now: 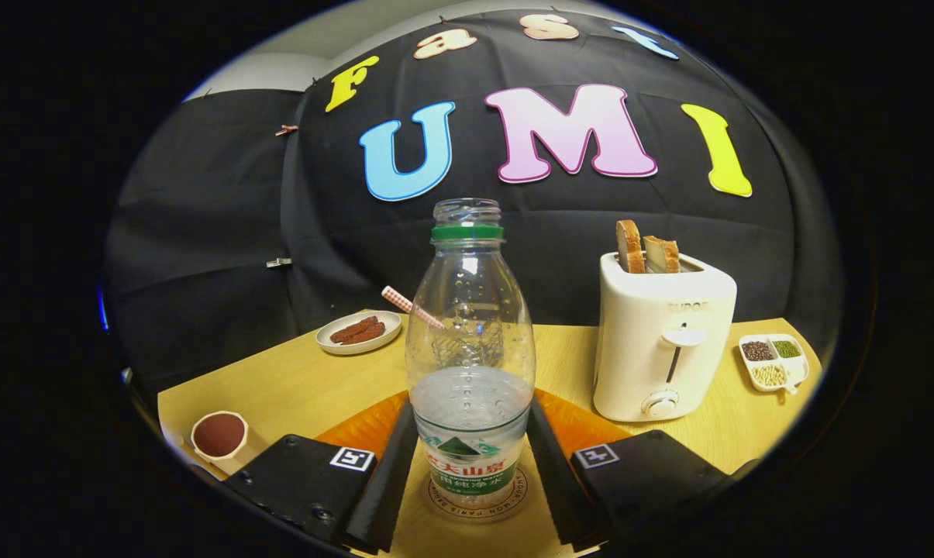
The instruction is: Take the bottle from table, then pour the juice into the cup, finally place the bottle on the coaster
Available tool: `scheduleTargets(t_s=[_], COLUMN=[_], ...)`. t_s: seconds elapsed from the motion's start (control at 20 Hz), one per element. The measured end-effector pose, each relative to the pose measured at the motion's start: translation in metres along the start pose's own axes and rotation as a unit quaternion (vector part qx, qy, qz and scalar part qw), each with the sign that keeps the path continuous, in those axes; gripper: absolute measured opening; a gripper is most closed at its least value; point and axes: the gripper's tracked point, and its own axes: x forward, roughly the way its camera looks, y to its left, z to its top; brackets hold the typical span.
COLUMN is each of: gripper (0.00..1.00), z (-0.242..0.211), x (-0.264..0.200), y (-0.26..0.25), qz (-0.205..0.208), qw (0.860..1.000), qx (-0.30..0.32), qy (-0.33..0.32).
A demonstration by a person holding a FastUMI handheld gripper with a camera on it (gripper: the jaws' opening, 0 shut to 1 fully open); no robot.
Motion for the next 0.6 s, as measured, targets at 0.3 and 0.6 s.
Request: scheduleTargets(t_s=[0.3, 0.6], gripper=[0.89, 0.96], z=[-0.007, -0.010], x=[-0.004, -0.011], y=[0.004, 0.004], qz=[0.002, -0.010], qw=[1.000, 1.000], qx=[0.014, 0.007], qy=[0.017, 0.026])
